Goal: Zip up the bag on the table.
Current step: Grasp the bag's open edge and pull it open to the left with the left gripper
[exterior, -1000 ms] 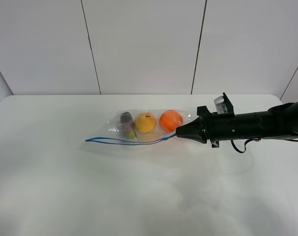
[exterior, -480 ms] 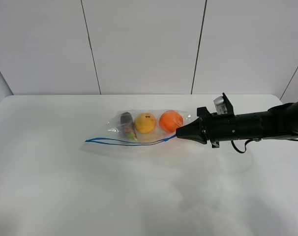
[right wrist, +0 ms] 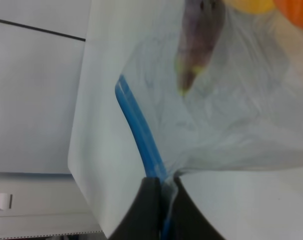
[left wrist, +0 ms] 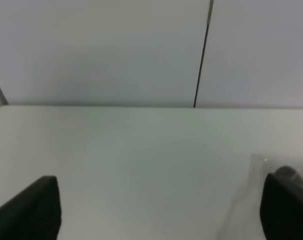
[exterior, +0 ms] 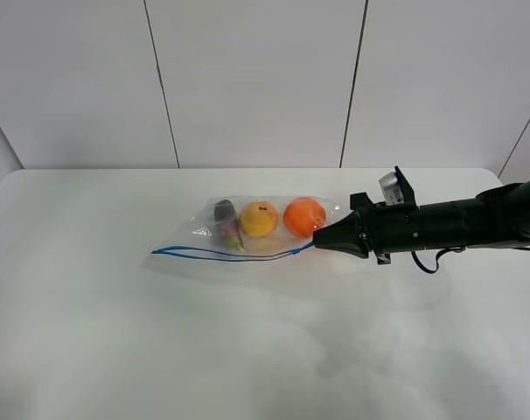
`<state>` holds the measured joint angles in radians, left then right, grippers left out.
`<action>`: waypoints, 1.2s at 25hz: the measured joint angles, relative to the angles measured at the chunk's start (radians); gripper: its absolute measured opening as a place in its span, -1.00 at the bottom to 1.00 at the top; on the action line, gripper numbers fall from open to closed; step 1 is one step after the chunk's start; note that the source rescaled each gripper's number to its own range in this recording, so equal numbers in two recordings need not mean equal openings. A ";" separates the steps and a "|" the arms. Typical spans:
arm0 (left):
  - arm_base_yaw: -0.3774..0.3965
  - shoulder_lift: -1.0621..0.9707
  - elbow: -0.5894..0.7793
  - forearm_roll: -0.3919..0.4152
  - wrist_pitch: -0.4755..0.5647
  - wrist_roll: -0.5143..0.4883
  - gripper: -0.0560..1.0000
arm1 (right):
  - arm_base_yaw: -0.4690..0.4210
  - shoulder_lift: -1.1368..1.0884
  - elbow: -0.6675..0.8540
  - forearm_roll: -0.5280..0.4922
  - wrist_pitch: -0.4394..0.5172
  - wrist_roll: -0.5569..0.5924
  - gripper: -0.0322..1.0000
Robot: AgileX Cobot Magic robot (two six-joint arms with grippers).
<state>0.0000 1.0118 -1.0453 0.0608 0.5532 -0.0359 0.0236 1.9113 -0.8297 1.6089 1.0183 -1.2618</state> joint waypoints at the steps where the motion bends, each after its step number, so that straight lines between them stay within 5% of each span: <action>1: 0.000 0.026 0.000 0.000 -0.007 0.000 1.00 | 0.000 0.000 0.000 -0.001 0.000 0.000 -0.93; 17: 0.000 0.237 0.004 -0.105 -0.084 0.054 1.00 | 0.000 0.000 0.000 -0.045 0.000 0.000 -0.93; 21: -0.016 0.237 0.004 -0.213 -0.080 0.135 1.00 | 0.000 0.000 0.000 -0.046 0.000 0.001 -0.93; 26: -0.149 0.237 0.004 -0.305 -0.074 0.242 1.00 | 0.000 0.000 0.000 -0.048 0.000 0.001 -0.93; 30: -0.328 0.237 0.004 -0.314 -0.080 0.261 1.00 | 0.000 0.000 0.000 -0.049 0.000 0.003 -0.93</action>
<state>-0.3275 1.2484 -1.0416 -0.2529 0.4734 0.2249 0.0236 1.9113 -0.8297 1.5595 1.0183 -1.2589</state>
